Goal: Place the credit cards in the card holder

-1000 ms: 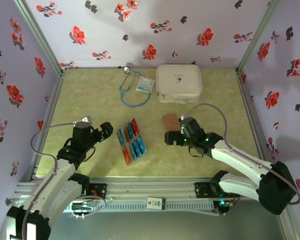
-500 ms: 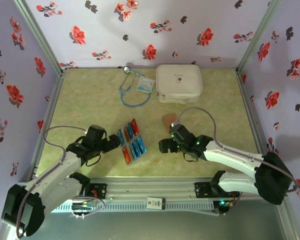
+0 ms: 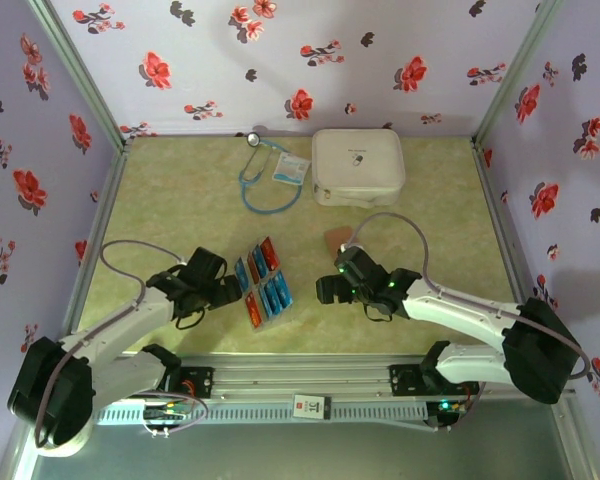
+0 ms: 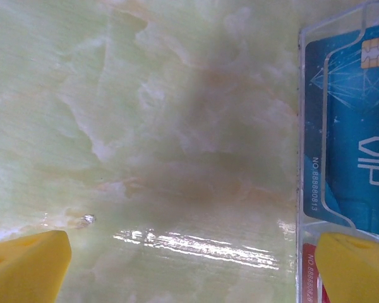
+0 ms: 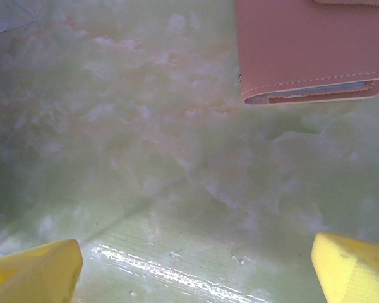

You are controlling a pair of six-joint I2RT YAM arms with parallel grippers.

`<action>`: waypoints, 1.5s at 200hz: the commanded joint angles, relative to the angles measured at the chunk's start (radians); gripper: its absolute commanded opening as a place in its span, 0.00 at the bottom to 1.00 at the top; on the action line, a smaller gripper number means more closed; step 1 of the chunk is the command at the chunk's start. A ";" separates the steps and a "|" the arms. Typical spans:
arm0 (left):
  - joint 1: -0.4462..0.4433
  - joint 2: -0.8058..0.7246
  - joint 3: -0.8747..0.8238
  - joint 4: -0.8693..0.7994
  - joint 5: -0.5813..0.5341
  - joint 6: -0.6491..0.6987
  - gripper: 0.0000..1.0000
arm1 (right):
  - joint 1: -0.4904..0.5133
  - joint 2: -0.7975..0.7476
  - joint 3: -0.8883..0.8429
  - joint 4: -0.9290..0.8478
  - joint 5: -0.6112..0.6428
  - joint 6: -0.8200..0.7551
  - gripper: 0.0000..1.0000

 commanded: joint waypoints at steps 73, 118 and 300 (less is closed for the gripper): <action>-0.047 0.104 -0.054 0.167 0.023 -0.033 1.00 | 0.007 -0.061 0.027 -0.055 0.093 -0.006 0.95; -0.056 0.115 -0.090 0.296 0.042 -0.060 1.00 | 0.004 -0.100 0.023 -0.078 0.114 -0.001 0.95; -0.069 0.364 0.156 0.410 0.068 0.032 1.00 | 0.011 -0.240 -0.084 -0.054 -0.047 0.020 0.93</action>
